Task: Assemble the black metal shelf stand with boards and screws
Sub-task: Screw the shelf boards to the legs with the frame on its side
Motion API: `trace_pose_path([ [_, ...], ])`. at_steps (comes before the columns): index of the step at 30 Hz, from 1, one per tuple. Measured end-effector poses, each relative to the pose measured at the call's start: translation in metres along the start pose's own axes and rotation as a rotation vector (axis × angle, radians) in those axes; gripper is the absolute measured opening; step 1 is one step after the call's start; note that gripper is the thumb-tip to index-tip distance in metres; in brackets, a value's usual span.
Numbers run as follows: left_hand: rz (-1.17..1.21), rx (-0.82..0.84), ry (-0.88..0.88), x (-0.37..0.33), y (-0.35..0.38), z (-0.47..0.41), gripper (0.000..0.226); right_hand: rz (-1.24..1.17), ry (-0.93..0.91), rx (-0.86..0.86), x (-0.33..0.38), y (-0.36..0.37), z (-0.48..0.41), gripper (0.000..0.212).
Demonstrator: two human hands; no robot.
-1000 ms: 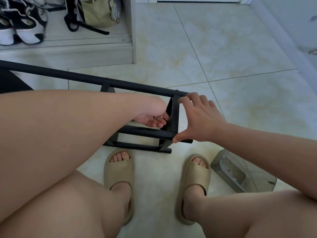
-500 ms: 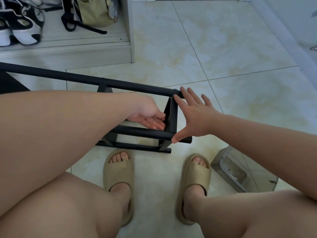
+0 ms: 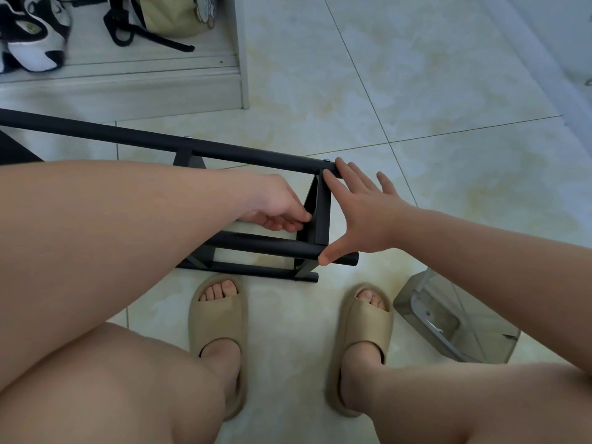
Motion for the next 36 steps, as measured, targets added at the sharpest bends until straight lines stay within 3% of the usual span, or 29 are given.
trace_pose_path([
  [11, 0.042, 0.041, -0.015, -0.005, 0.003, -0.006, 0.003, -0.002, -0.002, 0.005, 0.0, -0.001, 0.001, 0.152],
  [18, 0.099, 0.092, -0.059, -0.008, 0.005, 0.0, 0.012, -0.008, 0.002, 0.008, 0.0, -0.001, 0.0, 0.153],
  [26, -0.01, 0.058, -0.045, -0.007, 0.005, -0.003, 0.007, -0.006, 0.007, 0.019, 0.001, -0.003, 0.001, 0.153],
  [36, 0.013, 0.164, -0.082, -0.004, 0.007, -0.014, 0.005, 0.033, -0.006, -0.011, 0.001, -0.006, -0.003, 0.154],
])
Point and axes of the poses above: each hand's wrist, its own z-axis away from the middle knuckle, its own y-axis out of the palm, x = y × z, the point moved 2 cm from there along -z, towards the middle knuckle, and after that the axes turned 7 degrees about y, right-handed, at the moved point
